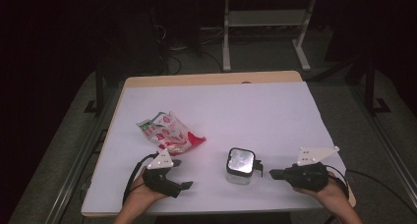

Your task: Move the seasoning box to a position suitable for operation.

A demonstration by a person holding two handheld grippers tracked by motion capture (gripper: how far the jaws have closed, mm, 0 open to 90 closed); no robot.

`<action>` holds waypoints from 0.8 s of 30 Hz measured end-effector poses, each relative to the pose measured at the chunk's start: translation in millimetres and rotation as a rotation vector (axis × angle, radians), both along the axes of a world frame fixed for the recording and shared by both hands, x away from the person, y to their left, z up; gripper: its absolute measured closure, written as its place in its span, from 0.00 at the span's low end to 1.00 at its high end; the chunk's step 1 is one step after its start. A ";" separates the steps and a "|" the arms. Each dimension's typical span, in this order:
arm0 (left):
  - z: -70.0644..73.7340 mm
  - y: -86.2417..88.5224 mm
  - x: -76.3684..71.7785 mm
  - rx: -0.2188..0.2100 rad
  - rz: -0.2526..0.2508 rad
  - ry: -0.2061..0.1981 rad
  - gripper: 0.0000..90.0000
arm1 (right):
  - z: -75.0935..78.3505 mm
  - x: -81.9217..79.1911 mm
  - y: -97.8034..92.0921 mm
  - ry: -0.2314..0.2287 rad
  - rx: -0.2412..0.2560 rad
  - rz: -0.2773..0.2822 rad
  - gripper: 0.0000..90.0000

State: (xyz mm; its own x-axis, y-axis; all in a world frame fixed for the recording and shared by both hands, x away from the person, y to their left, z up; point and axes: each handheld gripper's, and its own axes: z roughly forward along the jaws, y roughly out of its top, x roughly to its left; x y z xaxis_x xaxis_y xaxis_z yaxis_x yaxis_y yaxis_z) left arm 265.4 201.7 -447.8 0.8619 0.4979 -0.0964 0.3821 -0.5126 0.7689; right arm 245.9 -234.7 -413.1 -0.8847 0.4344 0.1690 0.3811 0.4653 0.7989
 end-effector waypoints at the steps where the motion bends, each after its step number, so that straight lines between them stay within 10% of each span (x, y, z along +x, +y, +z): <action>1: 0.0 0.0 0.0 0.000 0.000 0.000 0.14 | 0.0 0.0 0.0 0.000 0.000 0.000 1.00; 24: -0.4 -7.0 1.0 -0.001 -0.032 0.000 0.14 | -11.9 6.2 23.7 0.015 -0.028 0.011 1.00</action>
